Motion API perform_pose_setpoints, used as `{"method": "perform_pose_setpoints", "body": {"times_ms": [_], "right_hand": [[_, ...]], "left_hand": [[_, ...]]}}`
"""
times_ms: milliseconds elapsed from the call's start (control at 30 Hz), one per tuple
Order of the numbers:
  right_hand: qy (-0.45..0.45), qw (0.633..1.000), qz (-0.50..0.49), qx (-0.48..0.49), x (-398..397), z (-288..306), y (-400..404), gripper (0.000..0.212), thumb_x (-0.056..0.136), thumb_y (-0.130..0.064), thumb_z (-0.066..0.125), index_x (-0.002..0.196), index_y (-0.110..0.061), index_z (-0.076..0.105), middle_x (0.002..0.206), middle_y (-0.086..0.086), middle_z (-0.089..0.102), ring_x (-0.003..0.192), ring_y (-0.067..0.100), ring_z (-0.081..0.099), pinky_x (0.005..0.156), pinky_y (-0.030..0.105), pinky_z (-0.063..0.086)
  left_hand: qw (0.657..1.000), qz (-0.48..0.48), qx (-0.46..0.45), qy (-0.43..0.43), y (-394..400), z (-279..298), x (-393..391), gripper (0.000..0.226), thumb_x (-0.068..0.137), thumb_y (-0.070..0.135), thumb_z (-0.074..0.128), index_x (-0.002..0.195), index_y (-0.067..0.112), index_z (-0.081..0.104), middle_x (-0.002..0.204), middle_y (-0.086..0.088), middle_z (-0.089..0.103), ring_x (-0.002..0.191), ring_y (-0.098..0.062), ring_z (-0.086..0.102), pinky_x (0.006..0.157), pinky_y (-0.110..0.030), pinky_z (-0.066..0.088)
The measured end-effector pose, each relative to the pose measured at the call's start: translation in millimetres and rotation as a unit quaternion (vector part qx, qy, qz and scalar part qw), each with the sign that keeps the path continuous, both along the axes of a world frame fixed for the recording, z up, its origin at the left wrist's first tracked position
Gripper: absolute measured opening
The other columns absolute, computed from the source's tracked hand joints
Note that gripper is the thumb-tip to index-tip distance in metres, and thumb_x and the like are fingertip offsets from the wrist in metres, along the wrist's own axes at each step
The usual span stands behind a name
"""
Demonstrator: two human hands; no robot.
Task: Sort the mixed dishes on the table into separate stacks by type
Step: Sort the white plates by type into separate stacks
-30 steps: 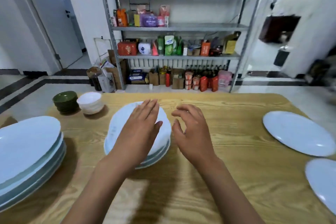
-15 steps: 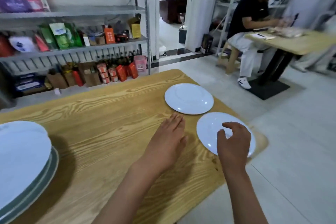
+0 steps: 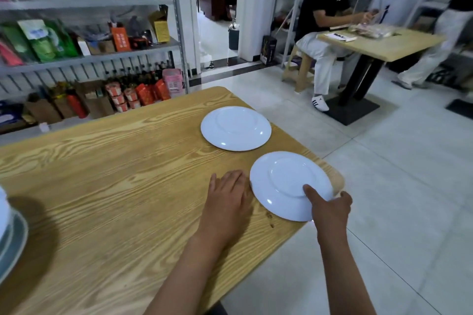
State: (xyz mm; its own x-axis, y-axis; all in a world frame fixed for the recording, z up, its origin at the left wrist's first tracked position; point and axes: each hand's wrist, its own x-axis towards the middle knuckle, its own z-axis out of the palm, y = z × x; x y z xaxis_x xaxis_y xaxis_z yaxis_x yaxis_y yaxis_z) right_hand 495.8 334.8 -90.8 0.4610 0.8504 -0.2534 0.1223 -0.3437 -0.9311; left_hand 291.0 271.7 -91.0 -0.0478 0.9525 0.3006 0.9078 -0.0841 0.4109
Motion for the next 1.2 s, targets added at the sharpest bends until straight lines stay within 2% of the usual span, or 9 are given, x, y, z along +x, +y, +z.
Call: {"method": "perform_pose_setpoints", "body": {"times_ms": [100,200,467,600,700,800,900,1067,1200], "right_hand": [[0.07,0.996,0.053,-0.03,14.1,-4.6,-10.7,0.067,0.071,-0.034,0.083,0.125,-0.006,0.054,0.119,0.009,0.061,0.1,0.028,0.062,0.072,0.042,0.058],[0.078,0.989,0.122,-0.043,28.8,4.5,-24.2,0.042,0.076,-0.021,0.081,0.109,-0.004,0.063,0.106,0.013,0.068,0.091,0.03,0.067,0.059,0.036,0.056],[0.084,0.971,0.216,0.06,9.4,67.8,-53.1,0.036,0.07,-0.012,0.085,0.101,-0.014,0.067,0.097,0.005,0.074,0.088,0.028,0.071,0.079,0.049,0.058],[0.032,0.946,0.286,0.15,-43.7,100.8,-70.0,0.025,0.082,-0.014,0.075,0.102,-0.021,0.062,0.1,-0.003,0.07,0.087,0.012,0.067,0.072,0.031,0.056],[-0.043,0.895,0.355,0.268,-84.0,117.6,-88.0,0.02,0.084,-0.013,0.072,0.096,-0.023,0.06,0.091,-0.01,0.066,0.08,0.001,0.062,0.061,0.011,0.045],[-0.047,0.84,0.428,0.331,-120.7,125.3,-106.5,0.014,0.084,-0.007,0.071,0.084,-0.016,0.061,0.073,-0.004,0.06,0.065,0.006,0.054,0.055,0.013,0.04],[-0.045,0.795,0.467,0.385,-152.8,126.8,-117.4,0.024,0.08,0.004,0.072,0.075,-0.018,0.064,0.073,-0.009,0.064,0.07,0.003,0.059,0.064,0.018,0.044],[-0.114,0.696,0.471,0.53,-209.4,127.5,-133.5,0.039,0.06,0.023,0.071,0.074,-0.014,0.067,0.09,-0.012,0.069,0.113,0.02,0.057,0.093,0.032,0.045],[-0.109,0.645,0.488,0.577,-255.1,125.6,-151.1,0.028,0.06,0.014,0.057,0.069,-0.011,0.065,0.099,-0.007,0.069,0.123,0.024,0.049,0.098,0.041,0.039]], "left_hand": [[0.999,0.006,0.03,-0.03,-2.3,-1.1,-5.0,0.043,0.09,0.021,0.035,0.124,0.008,0.059,0.129,-0.006,0.059,0.119,-0.02,0.054,0.109,-0.054,0.032],[0.998,0.004,0.056,-0.039,-5.9,-2.6,-4.2,0.043,0.091,0.022,0.036,0.121,0.005,0.061,0.125,-0.01,0.062,0.114,-0.023,0.057,0.106,-0.053,0.037],[0.976,-0.041,0.211,-0.035,-36.0,3.8,-6.7,0.042,0.077,-0.004,0.048,0.116,0.002,0.063,0.118,-0.011,0.063,0.111,-0.025,0.056,0.101,-0.049,0.041],[0.969,0.004,0.236,-0.072,-60.4,14.2,-20.2,0.043,0.081,-0.005,0.05,0.122,0.003,0.059,0.127,-0.01,0.058,0.118,-0.026,0.054,0.097,-0.045,0.045],[0.97,0.035,0.232,-0.069,-79.9,34.0,-38.7,0.05,0.085,0.003,0.049,0.134,0.009,0.049,0.141,-0.005,0.048,0.13,-0.02,0.044,0.105,-0.039,0.04],[0.957,0.087,0.261,-0.091,-103.7,54.4,-58.2,0.065,0.087,0.006,0.056,0.146,0.011,0.03,0.151,-0.002,0.031,0.14,-0.014,0.029,0.113,-0.03,0.03],[0.936,0.115,0.318,-0.095,-128.2,73.2,-77.8,0.088,0.087,0.005,0.065,0.152,0.016,0.007,0.158,-0.007,0.013,0.146,-0.025,0.017,0.113,-0.04,0.031],[0.927,0.165,0.335,0.027,-174.8,101.5,-124.2,0.062,0.088,0.01,0.066,0.142,0.013,0.036,0.154,-0.015,0.021,0.144,-0.036,0.02,0.114,-0.048,0.028],[0.918,0.22,0.317,0.091,-218.1,115.6,-161.2,0.019,0.088,0.013,0.067,0.106,0.005,0.068,0.146,-0.015,0.042,0.143,-0.032,0.026,0.113,-0.037,0.03]]}}
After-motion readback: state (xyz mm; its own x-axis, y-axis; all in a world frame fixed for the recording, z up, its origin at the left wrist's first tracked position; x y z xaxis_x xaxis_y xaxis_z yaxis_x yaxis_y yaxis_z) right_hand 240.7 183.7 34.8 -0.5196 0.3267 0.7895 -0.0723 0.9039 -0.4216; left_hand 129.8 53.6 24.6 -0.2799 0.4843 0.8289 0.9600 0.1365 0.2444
